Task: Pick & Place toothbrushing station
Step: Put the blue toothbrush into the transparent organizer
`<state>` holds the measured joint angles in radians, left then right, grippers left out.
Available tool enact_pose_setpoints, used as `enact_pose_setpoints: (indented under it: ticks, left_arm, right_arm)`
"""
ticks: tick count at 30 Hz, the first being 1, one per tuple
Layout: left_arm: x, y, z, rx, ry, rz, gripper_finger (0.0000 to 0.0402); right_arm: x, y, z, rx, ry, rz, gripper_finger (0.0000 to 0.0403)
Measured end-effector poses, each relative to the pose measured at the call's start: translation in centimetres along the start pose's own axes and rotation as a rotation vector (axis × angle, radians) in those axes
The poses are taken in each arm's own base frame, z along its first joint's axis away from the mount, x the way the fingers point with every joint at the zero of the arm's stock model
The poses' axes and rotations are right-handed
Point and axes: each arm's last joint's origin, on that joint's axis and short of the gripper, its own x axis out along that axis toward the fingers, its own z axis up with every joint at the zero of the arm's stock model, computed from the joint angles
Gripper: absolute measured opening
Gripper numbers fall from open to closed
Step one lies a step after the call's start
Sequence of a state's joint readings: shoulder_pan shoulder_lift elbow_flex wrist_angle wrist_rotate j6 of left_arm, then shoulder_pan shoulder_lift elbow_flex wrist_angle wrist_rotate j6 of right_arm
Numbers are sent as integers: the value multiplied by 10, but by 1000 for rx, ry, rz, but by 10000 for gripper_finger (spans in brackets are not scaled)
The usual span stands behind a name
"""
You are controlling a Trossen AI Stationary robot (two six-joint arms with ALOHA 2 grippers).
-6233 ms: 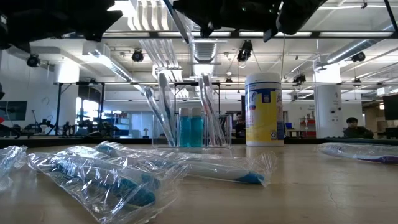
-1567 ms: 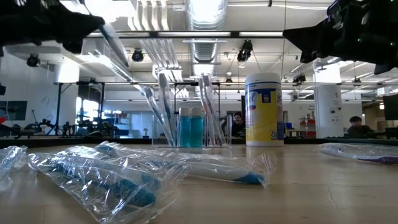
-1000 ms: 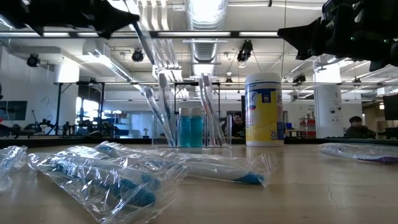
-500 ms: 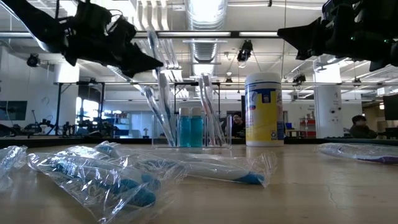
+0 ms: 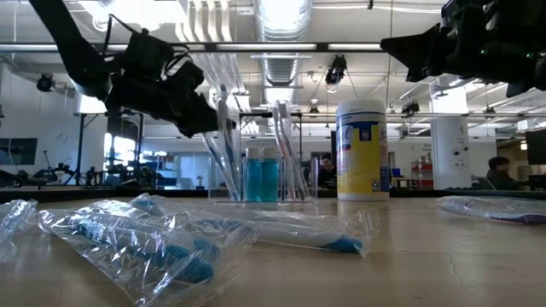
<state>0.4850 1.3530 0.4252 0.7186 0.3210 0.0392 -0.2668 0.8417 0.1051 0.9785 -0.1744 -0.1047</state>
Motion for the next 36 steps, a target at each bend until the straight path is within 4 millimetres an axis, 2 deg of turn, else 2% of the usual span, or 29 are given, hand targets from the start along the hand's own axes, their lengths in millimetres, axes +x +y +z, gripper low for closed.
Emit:
enact_pose_setpoints:
  ticks: [22,36]
  left_arm:
    - [28,15,-40,-64,38,-7,25]
    - [21,17,-29,-138,6,59,42]
  right_arm:
    - [0,0,0,-7,2,0,8]
    - [0,0,0,-7,2,0,8]
